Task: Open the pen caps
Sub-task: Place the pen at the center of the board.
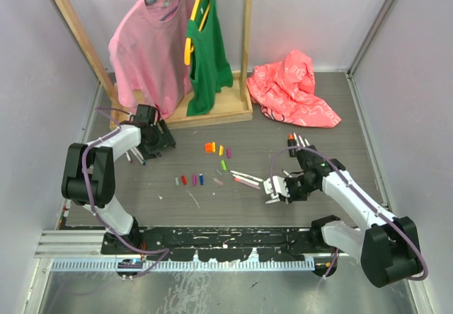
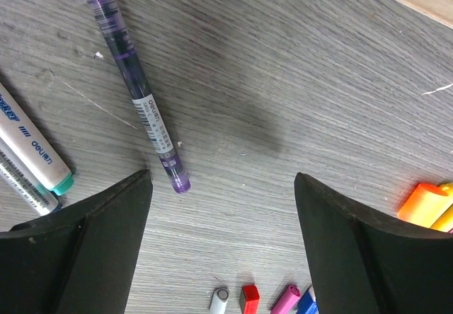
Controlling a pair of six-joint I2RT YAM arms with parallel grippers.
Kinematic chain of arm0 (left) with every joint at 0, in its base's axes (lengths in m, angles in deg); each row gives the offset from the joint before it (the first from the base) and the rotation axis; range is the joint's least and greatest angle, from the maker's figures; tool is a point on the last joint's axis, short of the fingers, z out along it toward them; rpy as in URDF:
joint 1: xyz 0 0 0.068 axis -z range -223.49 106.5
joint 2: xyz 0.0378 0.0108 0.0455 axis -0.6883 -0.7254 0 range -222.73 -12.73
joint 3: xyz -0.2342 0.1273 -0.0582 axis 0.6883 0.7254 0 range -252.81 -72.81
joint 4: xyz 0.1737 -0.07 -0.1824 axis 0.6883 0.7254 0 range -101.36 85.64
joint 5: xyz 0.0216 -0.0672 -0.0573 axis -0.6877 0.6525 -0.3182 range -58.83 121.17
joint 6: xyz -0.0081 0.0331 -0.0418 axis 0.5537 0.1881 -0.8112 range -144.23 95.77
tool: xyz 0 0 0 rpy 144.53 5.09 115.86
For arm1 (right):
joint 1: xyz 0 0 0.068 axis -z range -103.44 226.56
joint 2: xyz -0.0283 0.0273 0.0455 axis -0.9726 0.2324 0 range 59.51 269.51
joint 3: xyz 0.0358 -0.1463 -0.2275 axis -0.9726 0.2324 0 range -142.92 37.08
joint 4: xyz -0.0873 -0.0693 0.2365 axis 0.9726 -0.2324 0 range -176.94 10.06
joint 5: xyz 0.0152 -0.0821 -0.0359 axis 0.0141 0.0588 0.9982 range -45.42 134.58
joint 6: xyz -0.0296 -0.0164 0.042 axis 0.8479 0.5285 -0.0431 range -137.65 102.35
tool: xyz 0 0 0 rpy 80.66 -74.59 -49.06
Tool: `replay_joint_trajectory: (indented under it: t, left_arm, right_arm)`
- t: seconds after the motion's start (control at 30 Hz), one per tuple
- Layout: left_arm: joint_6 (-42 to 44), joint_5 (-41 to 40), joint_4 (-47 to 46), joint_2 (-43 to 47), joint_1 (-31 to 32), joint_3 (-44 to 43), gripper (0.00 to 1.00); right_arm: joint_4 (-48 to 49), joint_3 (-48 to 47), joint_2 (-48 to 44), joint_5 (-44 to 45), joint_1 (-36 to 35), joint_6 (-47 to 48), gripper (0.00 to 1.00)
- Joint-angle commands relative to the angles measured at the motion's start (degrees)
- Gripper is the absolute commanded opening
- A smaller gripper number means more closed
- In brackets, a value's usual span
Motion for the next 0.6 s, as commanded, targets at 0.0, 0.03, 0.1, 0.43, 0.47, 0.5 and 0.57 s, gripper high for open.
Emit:
replay_joint_trajectory:
  t: [0.0,0.03,0.1,0.43,0.47,0.5,0.57]
  left_arm:
    - [0.4,1.5,-2.0,2.1,-0.5,0.4,0.83]
    - [0.4,1.5,-2.1,2.1,-0.5,0.5,0.83]
    - [0.4,1.7,-2.5,2.2,-0.6,0.6,0.83]
    - [0.6,2.4,-3.0,2.7,-0.6,0.9,0.83]
    - [0.5,2.6,-3.2,2.9,-0.6,1.0,0.83]
    - [0.6,2.7,-3.4,3.0,-0.6,1.2,0.83]
    - [0.6,2.9,-3.7,3.1,-0.6,1.2,0.83]
  right_arm:
    - [-2.2,-2.7,-0.7,-3.5,6.1,2.3,0.01]
    - [-2.8,-3.2,-1.0,-4.7,8.5,2.8,0.01]
    - [-3.9,-4.5,-1.7,-6.4,13.3,3.4,0.01]
    - [-3.2,-9.8,4.5,-9.8,33.3,-0.6,0.01]
    - [-2.8,-9.7,5.5,-9.0,34.7,-0.9,0.01]
    - [-1.5,-9.3,6.1,-7.9,35.7,-2.4,0.01]
    - [1.8,-8.2,6.2,-5.6,36.4,-6.4,0.01]
